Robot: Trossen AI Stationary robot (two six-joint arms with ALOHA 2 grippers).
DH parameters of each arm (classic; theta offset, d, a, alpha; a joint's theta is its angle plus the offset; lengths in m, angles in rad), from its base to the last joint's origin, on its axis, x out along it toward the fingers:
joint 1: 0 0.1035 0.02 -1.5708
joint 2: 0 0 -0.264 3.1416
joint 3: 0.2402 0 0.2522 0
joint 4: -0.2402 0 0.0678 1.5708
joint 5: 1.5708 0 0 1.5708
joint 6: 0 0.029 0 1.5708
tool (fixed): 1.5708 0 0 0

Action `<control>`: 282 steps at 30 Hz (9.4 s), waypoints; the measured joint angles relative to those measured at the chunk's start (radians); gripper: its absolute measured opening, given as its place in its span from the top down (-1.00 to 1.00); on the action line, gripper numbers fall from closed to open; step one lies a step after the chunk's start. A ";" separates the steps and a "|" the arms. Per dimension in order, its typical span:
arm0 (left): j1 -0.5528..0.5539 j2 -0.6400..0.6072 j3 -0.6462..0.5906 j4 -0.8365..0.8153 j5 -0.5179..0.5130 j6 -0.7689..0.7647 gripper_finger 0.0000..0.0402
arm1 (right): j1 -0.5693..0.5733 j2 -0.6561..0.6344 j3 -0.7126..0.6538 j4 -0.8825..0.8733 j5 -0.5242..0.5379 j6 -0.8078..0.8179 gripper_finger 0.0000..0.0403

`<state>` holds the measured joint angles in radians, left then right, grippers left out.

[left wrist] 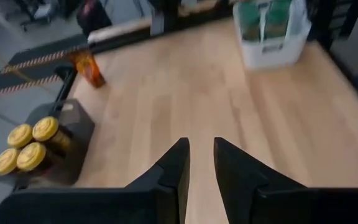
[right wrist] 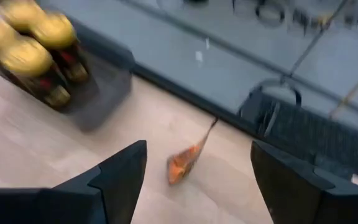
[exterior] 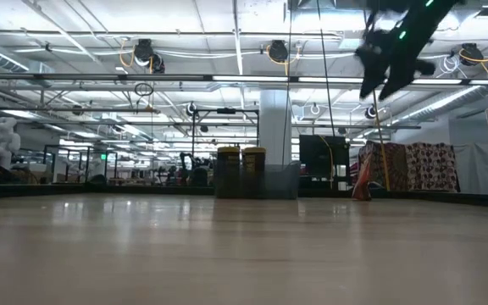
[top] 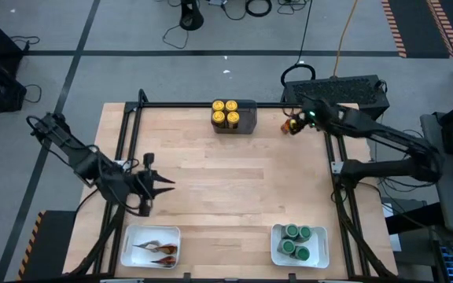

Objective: Sort spices by type
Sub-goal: Put the orange seasoning pack into the left white bin

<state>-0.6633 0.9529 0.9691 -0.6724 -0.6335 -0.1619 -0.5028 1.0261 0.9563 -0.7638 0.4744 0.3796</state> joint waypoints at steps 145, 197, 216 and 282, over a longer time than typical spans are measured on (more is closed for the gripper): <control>0.356 0.573 -0.108 1.049 0.303 0.248 0.60 | 0.690 0.494 -0.002 0.709 -0.477 -0.253 1.00; 0.415 0.600 -0.108 1.059 0.360 0.230 0.99 | 0.695 0.521 -0.001 0.786 -0.475 -0.265 0.49; 0.140 0.261 -0.109 0.650 0.218 0.127 1.00 | 0.693 0.421 -0.002 0.446 -0.476 -0.204 -0.27; -0.771 -0.057 -0.195 -0.194 -0.296 -0.638 1.00 | 0.679 0.423 -0.002 0.712 -0.476 -0.031 -0.26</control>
<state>-1.4342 0.8959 0.7741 -0.8665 -0.9296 -0.8000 0.1764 1.4490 0.9546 -0.0515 -0.0021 0.3483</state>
